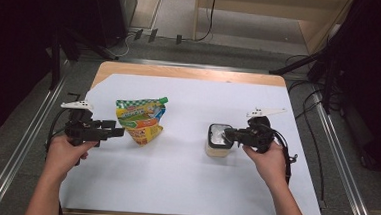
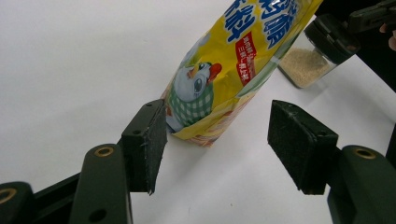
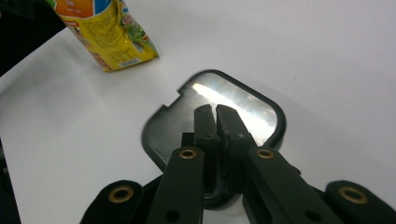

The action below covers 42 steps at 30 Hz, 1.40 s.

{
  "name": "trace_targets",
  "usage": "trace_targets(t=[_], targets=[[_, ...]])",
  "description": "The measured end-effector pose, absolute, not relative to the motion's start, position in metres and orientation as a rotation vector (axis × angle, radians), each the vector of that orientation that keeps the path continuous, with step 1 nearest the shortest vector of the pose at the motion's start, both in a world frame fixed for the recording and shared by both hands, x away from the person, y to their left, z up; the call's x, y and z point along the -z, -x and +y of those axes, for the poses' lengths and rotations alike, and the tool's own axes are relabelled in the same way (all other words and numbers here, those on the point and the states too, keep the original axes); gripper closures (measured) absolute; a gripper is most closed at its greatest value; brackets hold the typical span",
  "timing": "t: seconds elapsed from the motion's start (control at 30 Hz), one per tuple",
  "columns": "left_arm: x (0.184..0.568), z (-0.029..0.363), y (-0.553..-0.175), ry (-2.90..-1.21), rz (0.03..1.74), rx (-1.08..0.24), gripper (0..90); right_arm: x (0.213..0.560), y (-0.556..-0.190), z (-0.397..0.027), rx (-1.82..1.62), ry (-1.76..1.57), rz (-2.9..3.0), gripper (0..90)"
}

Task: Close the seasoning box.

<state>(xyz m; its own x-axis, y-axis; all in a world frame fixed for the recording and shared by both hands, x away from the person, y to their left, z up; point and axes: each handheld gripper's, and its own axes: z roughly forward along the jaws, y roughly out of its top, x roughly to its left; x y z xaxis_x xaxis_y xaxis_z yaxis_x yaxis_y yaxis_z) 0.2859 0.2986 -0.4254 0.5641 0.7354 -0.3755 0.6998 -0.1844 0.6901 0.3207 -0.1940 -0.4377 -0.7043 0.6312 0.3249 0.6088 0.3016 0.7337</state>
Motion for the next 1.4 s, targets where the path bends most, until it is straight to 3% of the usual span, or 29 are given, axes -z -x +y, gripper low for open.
trace_targets(t=[0.13, 0.27, 0.43, 1.4], targets=[[0.427, 0.299, -0.285, -1.925, 1.168, -0.053, 38.9, 0.438, -0.321, -0.19, -1.399, -1.179, 2.52, 85.2], [0.427, 0.3, -0.285, -1.923, 1.17, -0.057, 38.7, 0.439, -0.32, -0.193, -1.394, -1.127, 2.48, 67.9], [0.427, 0.3, -0.286, -1.923, 1.178, -0.061, 38.7, 0.44, -0.322, -0.207, -1.402, -1.146, 2.431, 58.0], [0.433, 0.298, -0.288, -1.97, 1.203, -0.085, 38.3, 0.469, -0.334, -0.297, -1.344, -1.365, 2.1, 33.3]])
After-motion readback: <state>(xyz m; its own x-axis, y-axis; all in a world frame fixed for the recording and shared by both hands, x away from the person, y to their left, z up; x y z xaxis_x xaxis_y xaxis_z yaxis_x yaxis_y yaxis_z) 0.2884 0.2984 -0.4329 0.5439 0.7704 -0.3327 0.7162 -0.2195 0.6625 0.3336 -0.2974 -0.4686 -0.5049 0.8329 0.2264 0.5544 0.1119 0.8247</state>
